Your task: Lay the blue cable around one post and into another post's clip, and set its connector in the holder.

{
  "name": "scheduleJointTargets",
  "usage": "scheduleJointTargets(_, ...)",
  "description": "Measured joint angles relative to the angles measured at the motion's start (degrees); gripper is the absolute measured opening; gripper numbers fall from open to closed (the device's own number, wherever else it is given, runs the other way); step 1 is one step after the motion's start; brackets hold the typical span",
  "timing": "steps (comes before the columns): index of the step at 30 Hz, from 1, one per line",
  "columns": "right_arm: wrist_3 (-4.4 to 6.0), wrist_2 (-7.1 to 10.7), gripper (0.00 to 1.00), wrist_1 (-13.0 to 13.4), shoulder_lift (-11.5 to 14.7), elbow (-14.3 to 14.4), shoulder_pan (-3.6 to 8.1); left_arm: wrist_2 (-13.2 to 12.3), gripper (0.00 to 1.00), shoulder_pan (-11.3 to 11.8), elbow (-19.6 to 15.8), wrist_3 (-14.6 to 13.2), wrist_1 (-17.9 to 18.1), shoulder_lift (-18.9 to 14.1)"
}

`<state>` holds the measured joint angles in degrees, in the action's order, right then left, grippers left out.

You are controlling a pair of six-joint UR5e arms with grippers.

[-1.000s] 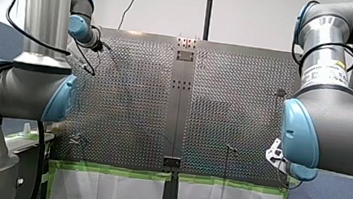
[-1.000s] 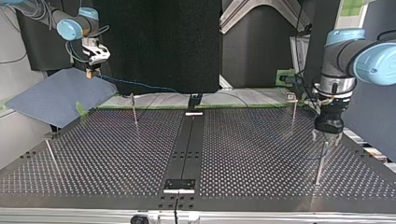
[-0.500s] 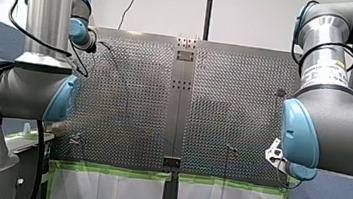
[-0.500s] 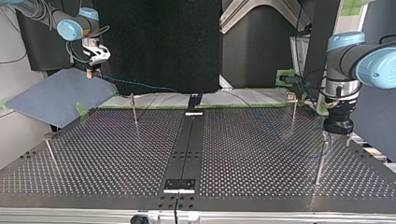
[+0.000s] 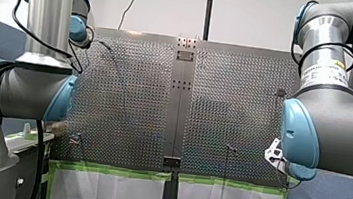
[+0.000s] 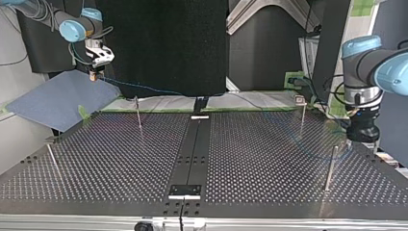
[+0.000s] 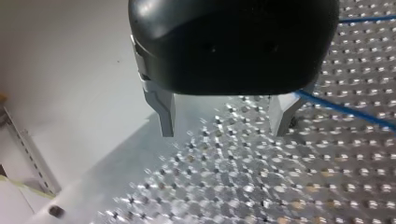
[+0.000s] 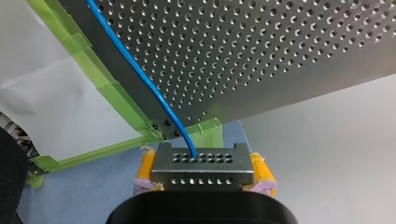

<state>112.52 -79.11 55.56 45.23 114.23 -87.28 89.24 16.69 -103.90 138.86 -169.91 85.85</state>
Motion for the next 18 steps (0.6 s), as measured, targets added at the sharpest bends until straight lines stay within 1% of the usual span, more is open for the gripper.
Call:
scheduleJointTargets(4, 0.00, 0.00, 0.00, 0.00, -0.01, -0.03, -0.02, 0.45, 1.00, -0.12, 1.76, -1.23, -1.51, 0.01)
scheduleJointTargets(9, 0.00, -0.05, 0.00, 0.00, 0.00, -0.07, -0.09, 1.58, 1.00, -0.30, 4.04, -2.62, -3.73, 0.03)
scheduleJointTargets(13, 0.00, -0.08, 0.00, 0.03, -0.01, -0.08, -0.17, 2.36, 1.00, -0.37, 5.94, -3.11, -5.56, 0.06)
scheduleJointTargets(18, 0.00, -0.09, 0.00, 0.14, -0.01, -0.09, -0.19, 2.66, 1.00, -0.55, 8.42, -3.50, -7.56, 0.11)
